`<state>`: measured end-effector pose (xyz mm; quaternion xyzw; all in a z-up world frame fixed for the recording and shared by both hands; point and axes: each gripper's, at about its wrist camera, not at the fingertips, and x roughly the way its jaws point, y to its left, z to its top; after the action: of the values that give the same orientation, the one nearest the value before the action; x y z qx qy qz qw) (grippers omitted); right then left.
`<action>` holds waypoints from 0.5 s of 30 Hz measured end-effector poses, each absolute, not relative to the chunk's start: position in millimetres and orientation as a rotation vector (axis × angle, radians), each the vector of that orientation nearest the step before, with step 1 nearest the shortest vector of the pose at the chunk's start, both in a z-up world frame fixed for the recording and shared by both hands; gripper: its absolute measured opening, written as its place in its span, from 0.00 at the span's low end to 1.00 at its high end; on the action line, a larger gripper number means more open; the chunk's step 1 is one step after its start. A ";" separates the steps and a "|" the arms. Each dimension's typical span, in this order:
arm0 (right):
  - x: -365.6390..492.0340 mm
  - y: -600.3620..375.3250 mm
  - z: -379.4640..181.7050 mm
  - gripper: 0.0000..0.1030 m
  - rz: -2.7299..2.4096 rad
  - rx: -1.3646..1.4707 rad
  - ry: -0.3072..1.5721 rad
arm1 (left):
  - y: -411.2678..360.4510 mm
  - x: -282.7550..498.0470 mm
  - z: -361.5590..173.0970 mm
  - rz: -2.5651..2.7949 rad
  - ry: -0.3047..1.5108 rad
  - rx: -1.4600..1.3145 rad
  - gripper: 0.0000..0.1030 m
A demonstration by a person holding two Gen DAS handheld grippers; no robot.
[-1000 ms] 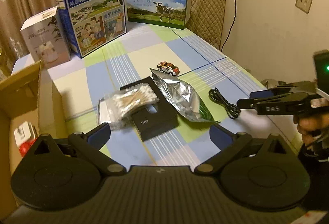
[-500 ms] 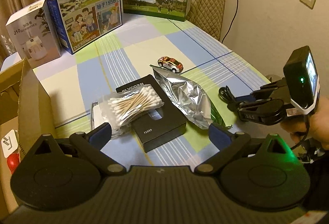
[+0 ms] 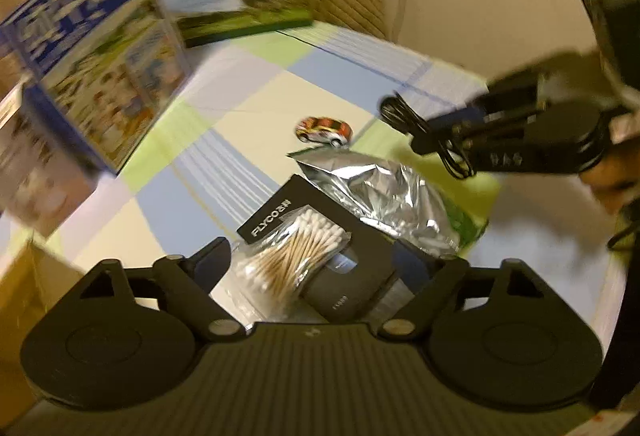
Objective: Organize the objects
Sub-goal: 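Grasp the cotton swab pack with the left tool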
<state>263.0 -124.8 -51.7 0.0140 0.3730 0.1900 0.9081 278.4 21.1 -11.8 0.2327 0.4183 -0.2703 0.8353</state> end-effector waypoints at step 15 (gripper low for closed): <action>266.1 -115.5 -55.7 0.12 0.406 0.036 0.798 | 9.8 318.3 -61.1 -0.666 0.997 0.634 0.69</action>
<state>266.1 -115.5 -55.7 0.0175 0.3860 0.1963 0.9012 318.3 9.8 -61.1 0.2934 0.4612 -0.3079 0.7788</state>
